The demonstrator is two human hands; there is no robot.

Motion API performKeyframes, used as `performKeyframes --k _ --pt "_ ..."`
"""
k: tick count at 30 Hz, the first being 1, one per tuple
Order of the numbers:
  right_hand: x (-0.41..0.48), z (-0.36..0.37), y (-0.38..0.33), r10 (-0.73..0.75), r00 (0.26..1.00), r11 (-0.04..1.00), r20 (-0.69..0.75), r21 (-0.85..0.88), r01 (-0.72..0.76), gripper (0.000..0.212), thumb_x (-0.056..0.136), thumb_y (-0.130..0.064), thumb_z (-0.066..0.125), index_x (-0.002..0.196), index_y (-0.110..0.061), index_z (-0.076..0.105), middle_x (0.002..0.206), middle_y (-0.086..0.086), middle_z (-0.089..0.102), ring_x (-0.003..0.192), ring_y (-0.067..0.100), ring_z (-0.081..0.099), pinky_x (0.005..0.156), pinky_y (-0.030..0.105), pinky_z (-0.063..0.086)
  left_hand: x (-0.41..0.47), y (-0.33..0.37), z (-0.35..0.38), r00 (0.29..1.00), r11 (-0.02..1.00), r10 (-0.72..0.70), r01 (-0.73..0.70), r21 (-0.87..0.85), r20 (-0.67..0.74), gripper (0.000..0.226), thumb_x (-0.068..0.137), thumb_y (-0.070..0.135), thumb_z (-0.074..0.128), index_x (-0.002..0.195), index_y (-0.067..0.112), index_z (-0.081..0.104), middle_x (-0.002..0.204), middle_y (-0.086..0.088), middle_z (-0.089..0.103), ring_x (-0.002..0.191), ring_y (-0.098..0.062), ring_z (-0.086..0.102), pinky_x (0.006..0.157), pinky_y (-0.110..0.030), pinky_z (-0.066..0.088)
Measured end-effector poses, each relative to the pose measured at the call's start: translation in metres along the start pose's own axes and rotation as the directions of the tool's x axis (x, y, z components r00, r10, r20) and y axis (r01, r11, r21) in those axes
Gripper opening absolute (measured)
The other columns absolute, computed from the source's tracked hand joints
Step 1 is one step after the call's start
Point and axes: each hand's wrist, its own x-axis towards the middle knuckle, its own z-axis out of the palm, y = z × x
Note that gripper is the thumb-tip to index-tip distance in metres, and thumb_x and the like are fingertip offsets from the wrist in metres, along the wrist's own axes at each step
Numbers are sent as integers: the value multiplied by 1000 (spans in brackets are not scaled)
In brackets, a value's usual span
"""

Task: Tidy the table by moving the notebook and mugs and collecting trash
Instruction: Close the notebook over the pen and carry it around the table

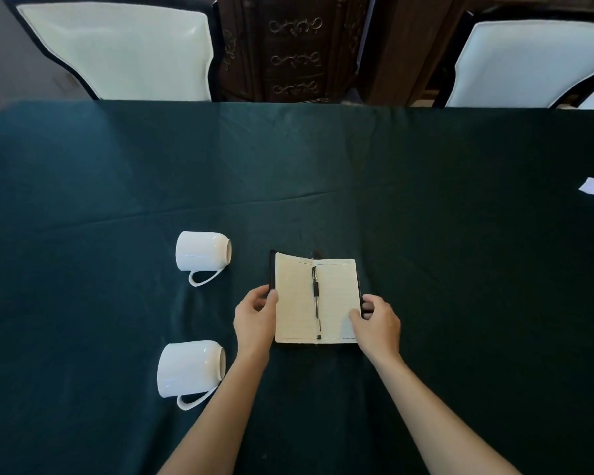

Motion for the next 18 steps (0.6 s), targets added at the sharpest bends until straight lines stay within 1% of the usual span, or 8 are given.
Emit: performKeyframes --k 2,4,5,8,11,13,16,18 --pt "3 -2 0 52 998 996 25 78 -54 47 94 -28 67 138 -14 61 117 0 67 98 15 63 83 27 45 -8 4 7 996 995 41 -33 -97 83 26 105 38 56 100 26 78 91 4 78 86 -13 72 73 -31 58" --pt "5 -4 0 121 992 976 48 178 -127 49 94 -37 66 139 -16 60 111 -5 65 100 13 61 83 27 44 -17 5 19 980 992 49 -26 -120 194 36 108 41 49 91 30 80 82 2 79 75 -12 72 64 -30 59" --pt "5 -4 -1 151 987 960 60 231 -160 49 95 -41 65 137 -17 61 109 -7 64 102 14 61 86 29 46 -20 3 25 970 994 41 -15 -107 241 34 108 40 50 95 32 80 84 -1 80 77 -13 73 66 -33 62" --pt "9 -5 -1 216 972 903 92 361 -234 43 97 -52 57 124 -21 68 112 -6 69 112 19 64 99 39 52 -26 -12 41 948 997 39 -59 55 317 28 104 35 60 128 29 73 90 3 74 85 -11 68 86 -36 59" --pt "14 -8 0 263 952 833 158 460 -307 38 99 -55 50 112 -25 71 114 1 73 111 26 67 103 50 53 -33 -25 51 930 926 123 -233 297 346 48 97 36 71 143 38 60 110 6 60 89 -7 60 83 -18 48" --pt "14 -9 2 241 946 790 218 522 -322 32 95 -55 59 98 -26 74 109 2 76 107 26 71 100 52 56 -36 -29 57 929 862 162 -297 411 332 59 93 39 75 148 41 53 120 5 55 94 -9 58 83 -20 43" --pt "11 -9 7 178 954 827 242 488 -278 50 85 -43 80 126 -15 71 123 2 73 114 24 70 101 48 57 -36 -26 63 950 862 140 -255 438 279 68 89 39 78 150 38 47 121 5 54 99 -13 59 83 -25 43" --pt "8 -8 7 146 954 848 261 464 -257 50 88 -27 81 133 -10 68 122 5 75 109 24 72 96 47 60 -32 -24 61 945 871 119 -247 425 306 69 89 37 78 150 34 47 123 1 56 104 -17 61 87 -29 50"
